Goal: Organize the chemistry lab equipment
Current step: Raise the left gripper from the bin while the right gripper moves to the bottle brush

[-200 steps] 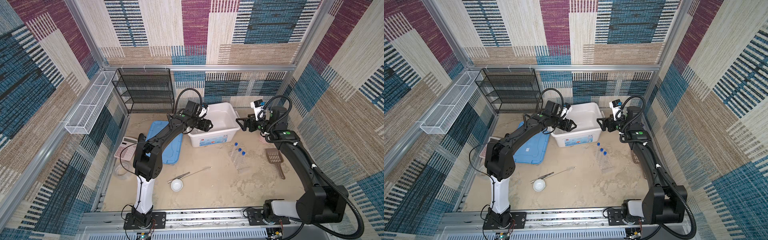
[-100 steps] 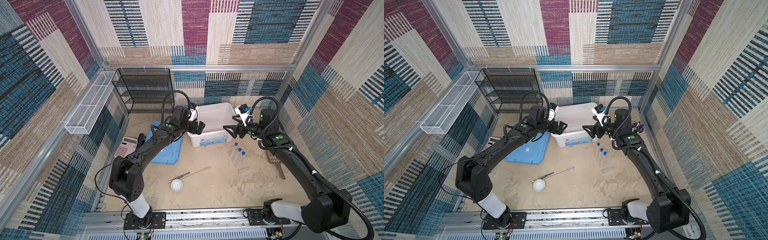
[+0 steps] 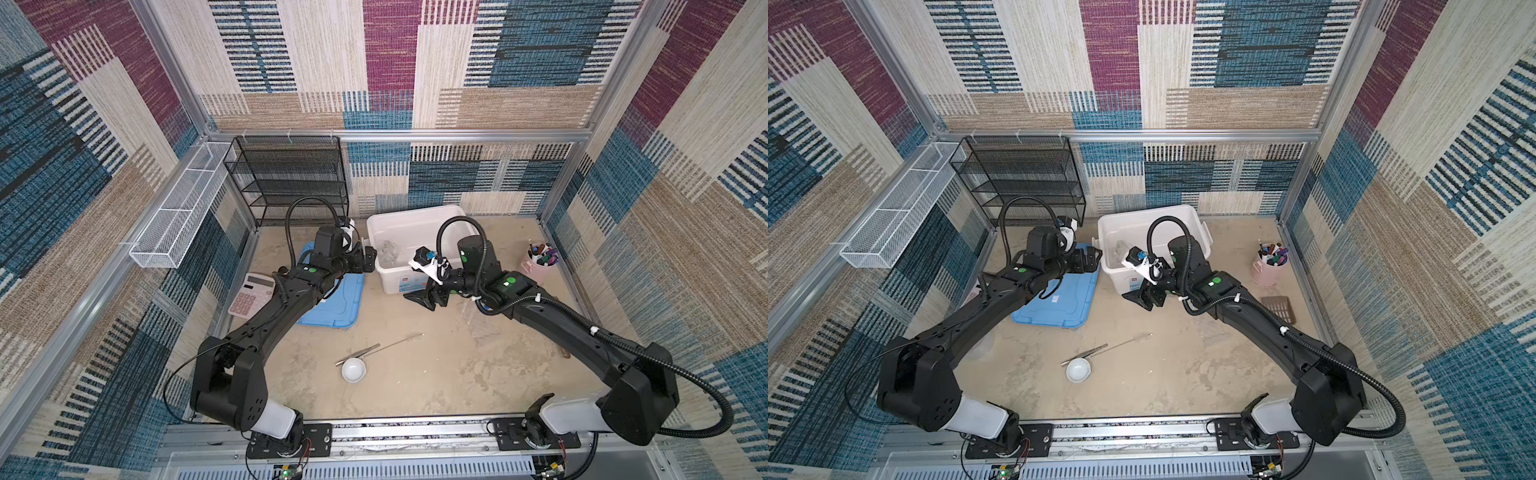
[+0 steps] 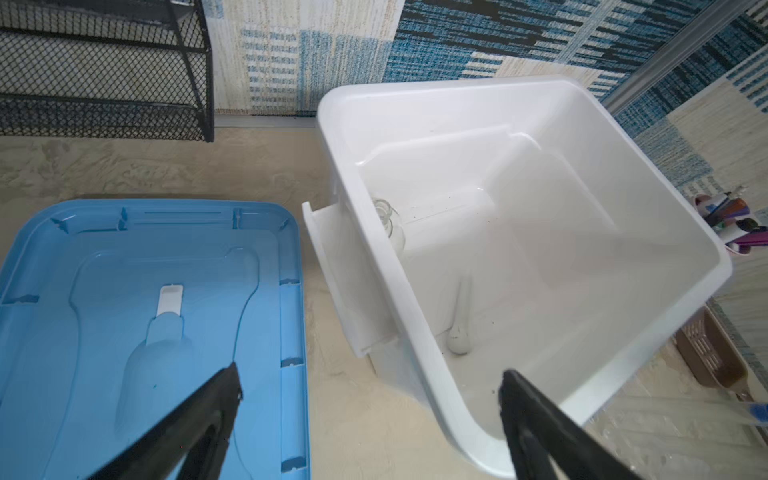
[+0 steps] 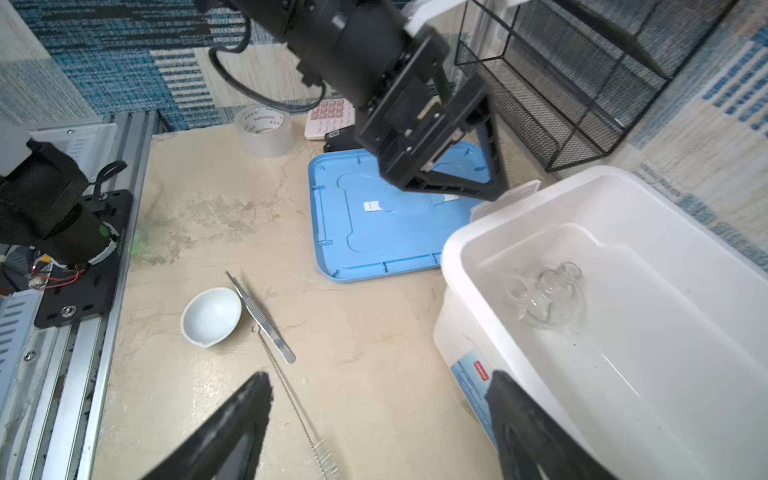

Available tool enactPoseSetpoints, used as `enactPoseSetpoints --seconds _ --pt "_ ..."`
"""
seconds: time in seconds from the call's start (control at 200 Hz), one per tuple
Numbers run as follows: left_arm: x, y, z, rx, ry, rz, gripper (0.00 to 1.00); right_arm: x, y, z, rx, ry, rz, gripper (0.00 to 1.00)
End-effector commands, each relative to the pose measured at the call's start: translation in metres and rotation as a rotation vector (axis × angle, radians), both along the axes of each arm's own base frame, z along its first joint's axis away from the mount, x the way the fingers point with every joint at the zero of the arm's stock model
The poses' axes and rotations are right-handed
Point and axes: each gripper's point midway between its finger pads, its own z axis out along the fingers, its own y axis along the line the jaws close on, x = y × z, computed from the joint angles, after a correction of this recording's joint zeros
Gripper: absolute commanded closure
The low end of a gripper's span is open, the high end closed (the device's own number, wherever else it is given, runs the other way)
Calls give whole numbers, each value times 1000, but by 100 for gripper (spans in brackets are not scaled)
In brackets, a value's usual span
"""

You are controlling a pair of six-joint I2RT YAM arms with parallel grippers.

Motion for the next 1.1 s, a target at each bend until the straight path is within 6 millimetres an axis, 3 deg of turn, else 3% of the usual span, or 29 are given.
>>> enactPoseSetpoints --seconds 0.0,0.215,0.461,1.097 --pt "3 16 -1 -69 6 77 1 -12 9 -21 -75 -14 40 17" --pt "-4 35 -16 -111 46 148 1 -35 34 -48 -105 37 127 25" --pt "-11 51 -34 -158 88 205 1 -51 47 -105 -253 71 168 32" --pt "-19 53 -48 -170 127 182 1 -54 51 -179 -483 122 181 50"
